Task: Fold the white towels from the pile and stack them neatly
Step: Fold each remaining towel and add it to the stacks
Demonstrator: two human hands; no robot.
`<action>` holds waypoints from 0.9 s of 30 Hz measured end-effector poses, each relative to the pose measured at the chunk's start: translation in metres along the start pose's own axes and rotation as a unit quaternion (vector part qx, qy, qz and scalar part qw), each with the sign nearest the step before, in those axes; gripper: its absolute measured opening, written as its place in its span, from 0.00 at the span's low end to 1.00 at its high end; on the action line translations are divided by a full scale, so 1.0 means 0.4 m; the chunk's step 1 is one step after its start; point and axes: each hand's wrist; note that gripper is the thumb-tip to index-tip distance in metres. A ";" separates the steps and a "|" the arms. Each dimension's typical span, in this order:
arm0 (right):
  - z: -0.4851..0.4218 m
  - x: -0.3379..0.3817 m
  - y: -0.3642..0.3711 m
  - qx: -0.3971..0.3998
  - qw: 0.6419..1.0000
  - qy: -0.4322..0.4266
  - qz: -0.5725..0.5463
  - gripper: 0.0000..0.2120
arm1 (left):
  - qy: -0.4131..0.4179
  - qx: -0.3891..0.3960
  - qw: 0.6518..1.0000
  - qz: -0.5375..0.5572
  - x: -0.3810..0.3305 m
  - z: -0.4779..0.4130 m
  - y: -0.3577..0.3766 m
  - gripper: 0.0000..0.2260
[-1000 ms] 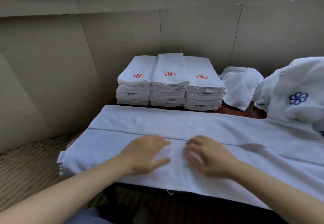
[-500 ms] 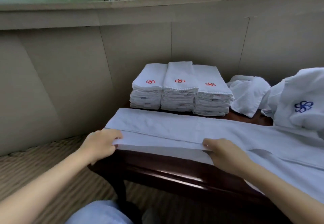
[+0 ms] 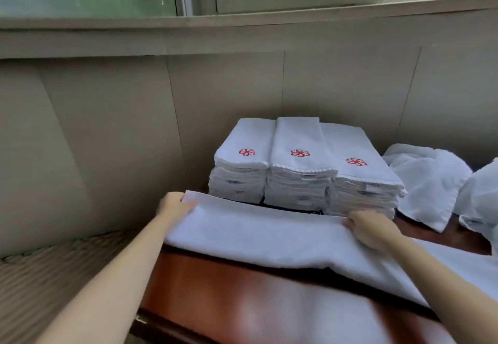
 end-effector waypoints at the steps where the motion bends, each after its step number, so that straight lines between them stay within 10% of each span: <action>1: -0.012 -0.009 0.011 -0.007 1.000 0.002 0.002 0.13 | 0.002 -0.016 0.999 -0.034 0.002 -0.015 0.016 0.18; 7: -0.025 -0.010 0.031 -0.013 0.999 0.032 -0.029 0.14 | 0.016 -0.042 0.954 -0.296 -0.043 -0.027 0.052 0.08; 12: 0.052 -0.025 0.031 -0.116 0.989 0.085 -0.013 0.26 | 0.076 -0.042 0.829 -0.552 -0.169 0.082 0.122 0.16; 19: 0.199 -0.096 -0.018 -0.088 0.990 0.107 0.005 0.21 | 0.307 0.135 0.885 -0.324 -0.413 0.340 0.339 0.16; 27: 0.411 -0.219 -0.116 0.063 0.996 0.061 0.004 0.07 | 0.321 0.158 0.875 -0.326 -0.402 0.428 0.393 0.26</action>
Point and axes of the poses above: each hand's wrist, its own z-axis away from the middle knuckle, its own y-axis out of the palm, x = y × z, and after that the axes turned 13 degrees about -z, right-handed
